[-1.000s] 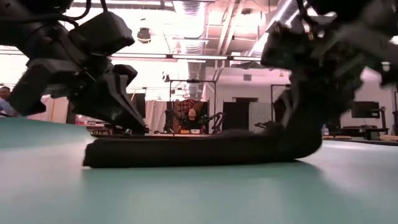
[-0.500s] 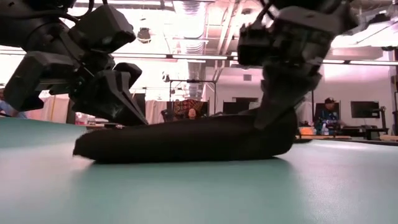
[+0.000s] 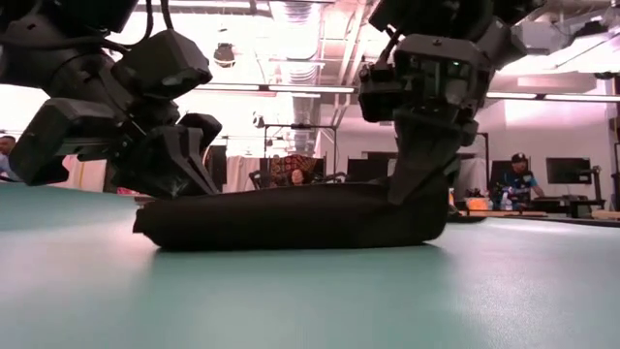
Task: Roll towel into tight, uniform cylinder
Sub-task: Roll the black towel
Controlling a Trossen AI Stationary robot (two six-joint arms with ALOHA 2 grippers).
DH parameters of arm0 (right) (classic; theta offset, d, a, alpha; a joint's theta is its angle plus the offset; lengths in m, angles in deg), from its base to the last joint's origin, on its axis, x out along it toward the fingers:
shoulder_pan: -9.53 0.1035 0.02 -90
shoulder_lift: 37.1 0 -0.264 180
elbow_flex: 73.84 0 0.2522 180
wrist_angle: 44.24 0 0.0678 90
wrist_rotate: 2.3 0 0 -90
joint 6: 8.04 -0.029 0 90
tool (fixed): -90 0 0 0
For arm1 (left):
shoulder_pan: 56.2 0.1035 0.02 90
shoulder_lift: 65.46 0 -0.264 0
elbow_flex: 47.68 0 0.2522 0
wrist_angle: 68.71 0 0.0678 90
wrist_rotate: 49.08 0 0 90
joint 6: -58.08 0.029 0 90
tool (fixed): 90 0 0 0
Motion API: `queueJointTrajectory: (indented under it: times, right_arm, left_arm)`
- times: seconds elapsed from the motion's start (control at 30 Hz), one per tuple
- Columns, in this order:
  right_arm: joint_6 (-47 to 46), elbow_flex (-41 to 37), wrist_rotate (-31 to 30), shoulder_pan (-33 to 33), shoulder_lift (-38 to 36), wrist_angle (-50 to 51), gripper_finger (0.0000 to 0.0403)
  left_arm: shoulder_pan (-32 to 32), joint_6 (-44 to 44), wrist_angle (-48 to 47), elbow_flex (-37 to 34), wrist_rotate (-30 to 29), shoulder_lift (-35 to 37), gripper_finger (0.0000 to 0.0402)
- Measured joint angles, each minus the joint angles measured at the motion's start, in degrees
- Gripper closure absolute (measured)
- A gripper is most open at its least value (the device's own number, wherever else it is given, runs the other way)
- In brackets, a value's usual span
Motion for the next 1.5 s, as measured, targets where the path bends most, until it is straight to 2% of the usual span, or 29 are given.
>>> queueJointTrajectory:
  times: [0.5,1.07,1.27,1.5]
  right_arm:
    - [5.2,5.0,3.1,-5.4,0.0,5.9,0.0385]
    - [9.2,5.0,4.5,-11.0,1.9,4.9,0.0385]
    - [9.6,5.0,4.8,-11.2,1.8,4.1,0.0385]
    - [9.4,5.0,4.9,-8.6,1.8,6.0,0.0385]
  left_arm:
    - [0.6,0.8,0.9,0.0,6.7,0.0,0.0401]
    - [0.6,-0.3,0.5,0.0,9.2,0.0,0.0401]
    - [1.0,0.2,0.1,0.0,9.0,0.0,0.0401]
    - [2.3,6.2,0.1,0.1,2.0,0.0,0.0401]
